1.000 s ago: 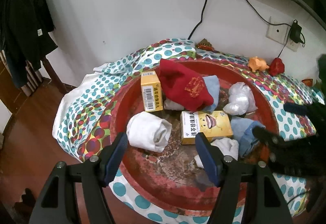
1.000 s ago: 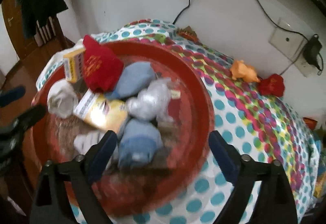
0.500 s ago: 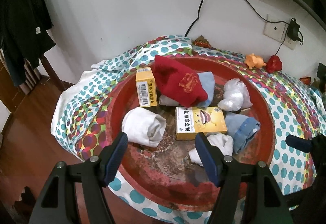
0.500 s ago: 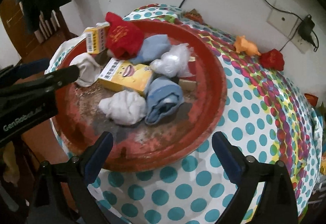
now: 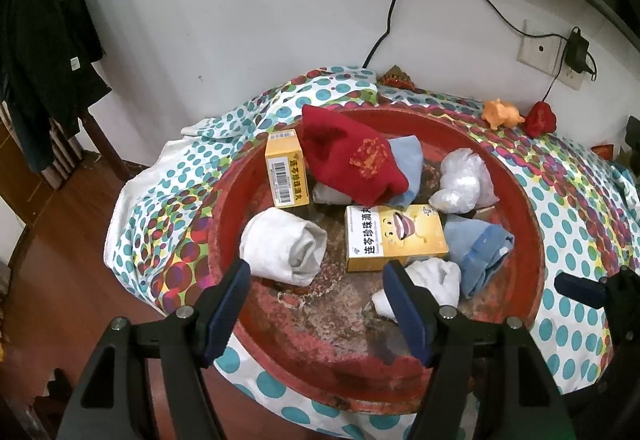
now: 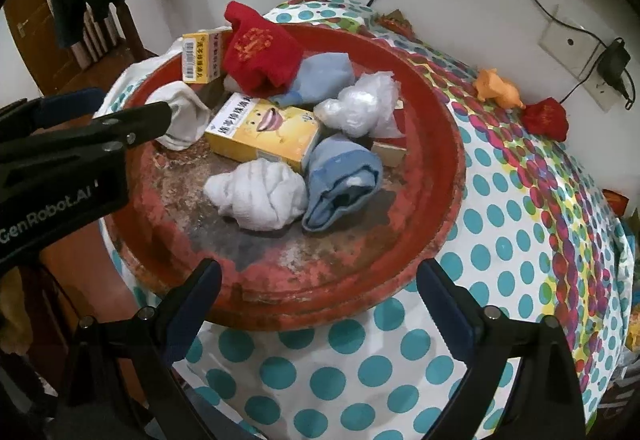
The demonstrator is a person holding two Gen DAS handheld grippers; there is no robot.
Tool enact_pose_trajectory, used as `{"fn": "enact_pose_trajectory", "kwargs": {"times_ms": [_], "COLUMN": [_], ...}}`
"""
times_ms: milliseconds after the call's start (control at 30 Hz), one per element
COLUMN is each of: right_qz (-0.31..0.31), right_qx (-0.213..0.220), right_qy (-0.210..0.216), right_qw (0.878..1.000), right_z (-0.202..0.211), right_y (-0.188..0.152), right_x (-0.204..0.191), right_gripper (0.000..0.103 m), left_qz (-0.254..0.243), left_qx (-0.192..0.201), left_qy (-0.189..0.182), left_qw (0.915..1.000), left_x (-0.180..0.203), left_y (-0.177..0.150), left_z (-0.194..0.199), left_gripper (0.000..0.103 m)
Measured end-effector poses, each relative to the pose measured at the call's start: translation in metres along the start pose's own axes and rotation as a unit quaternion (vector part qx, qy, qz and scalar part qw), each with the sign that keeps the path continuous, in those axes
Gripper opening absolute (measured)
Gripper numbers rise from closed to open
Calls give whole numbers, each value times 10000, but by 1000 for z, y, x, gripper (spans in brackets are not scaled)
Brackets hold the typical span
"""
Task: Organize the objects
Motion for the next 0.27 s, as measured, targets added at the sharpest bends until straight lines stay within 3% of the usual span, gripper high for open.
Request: {"fn": "enact_pose_trajectory", "kwargs": {"times_ms": [133, 267], "right_qz": [-9, -44], "right_qx": [12, -31], "right_qy": [44, 110], "right_qw": [10000, 9999], "right_z": [1, 0], "right_y": [-1, -3], "right_x": [1, 1], "right_gripper": [97, 97], "left_qz": [-11, -158], "left_qx": [22, 169], "left_qy": [-175, -49], "left_qw": [9998, 9997], "left_x": [2, 7], "left_y": [0, -1], "left_z": [1, 6], "left_gripper": [71, 71]}}
Point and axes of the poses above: each gripper's, at about its wrist camera, not at the fingertips, and z roughly against the way its jaws point, x to its right, y to its top, the point moved 4 cm from there along -z, roughly the way its jaws point, and after that the axes turned 3 degrees about -x, right-handed, at the moved point
